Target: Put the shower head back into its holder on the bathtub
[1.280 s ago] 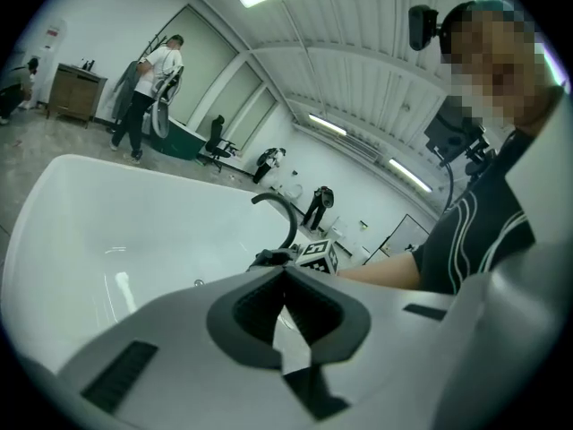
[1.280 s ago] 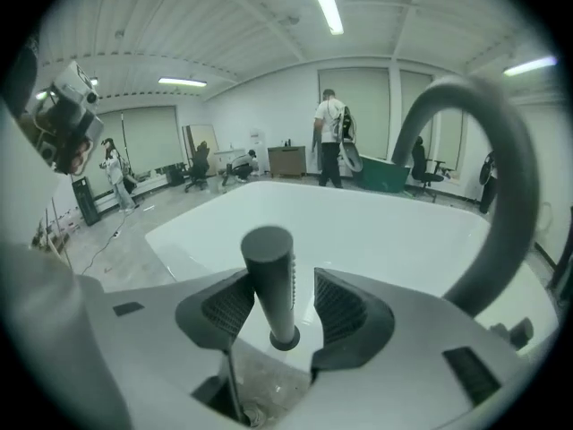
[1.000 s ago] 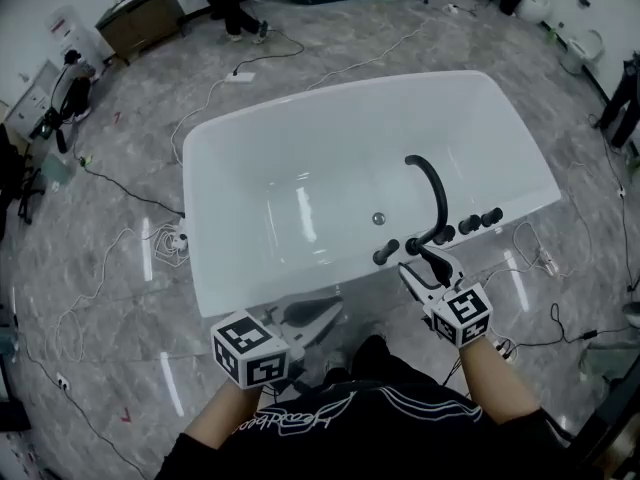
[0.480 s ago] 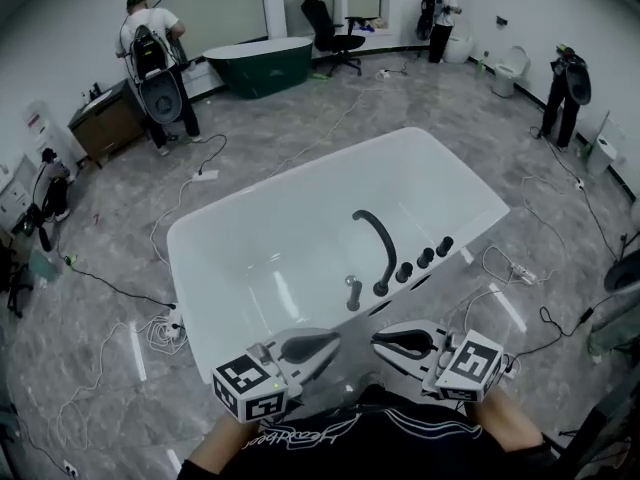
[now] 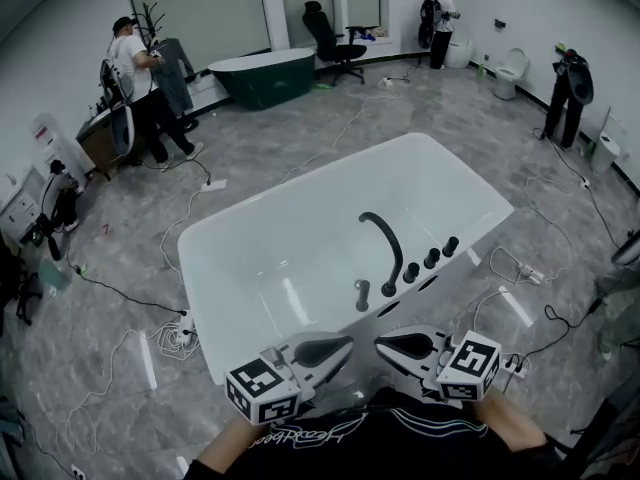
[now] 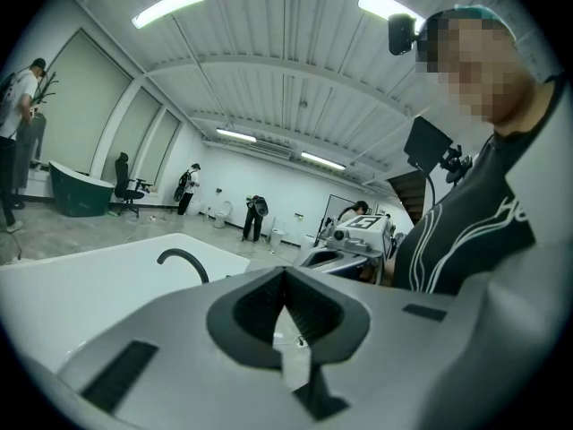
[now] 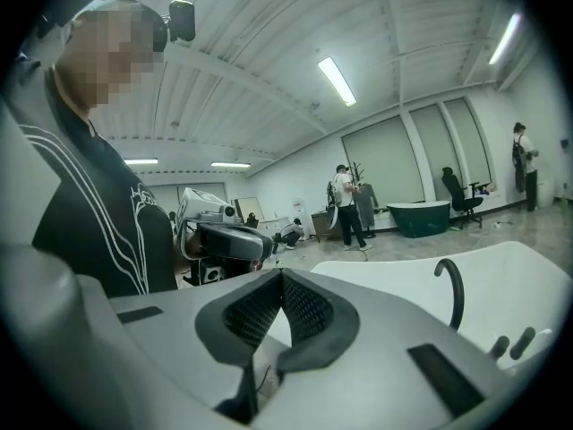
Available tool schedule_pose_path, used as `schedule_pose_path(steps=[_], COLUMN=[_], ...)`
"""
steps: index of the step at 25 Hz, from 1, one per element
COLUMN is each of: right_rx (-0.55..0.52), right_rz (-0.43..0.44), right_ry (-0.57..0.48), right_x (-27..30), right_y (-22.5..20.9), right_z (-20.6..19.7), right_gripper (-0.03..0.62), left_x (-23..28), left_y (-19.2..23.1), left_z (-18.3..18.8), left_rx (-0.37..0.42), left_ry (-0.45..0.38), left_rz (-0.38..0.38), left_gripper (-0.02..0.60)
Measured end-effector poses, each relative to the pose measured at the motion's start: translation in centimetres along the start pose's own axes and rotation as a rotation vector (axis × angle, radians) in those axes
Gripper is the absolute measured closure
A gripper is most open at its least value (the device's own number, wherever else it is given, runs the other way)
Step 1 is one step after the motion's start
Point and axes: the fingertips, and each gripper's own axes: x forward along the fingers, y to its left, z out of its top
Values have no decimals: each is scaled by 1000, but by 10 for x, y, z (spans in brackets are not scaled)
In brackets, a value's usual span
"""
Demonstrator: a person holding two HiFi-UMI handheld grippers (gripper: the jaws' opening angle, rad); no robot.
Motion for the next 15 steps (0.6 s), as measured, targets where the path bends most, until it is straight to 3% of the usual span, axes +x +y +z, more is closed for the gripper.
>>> schedule_pose_path(steps=[15], right_rx=[28], right_rz=[-14], right_ry=[-28], right_x=[6], right_y=[-3], right_z=[-7], right_gripper=[580], left_x=[-1], left_y=[6], left_z=[-17], left_rx=[-15], left_ry=[13], left_rz=[8], left_gripper=[577])
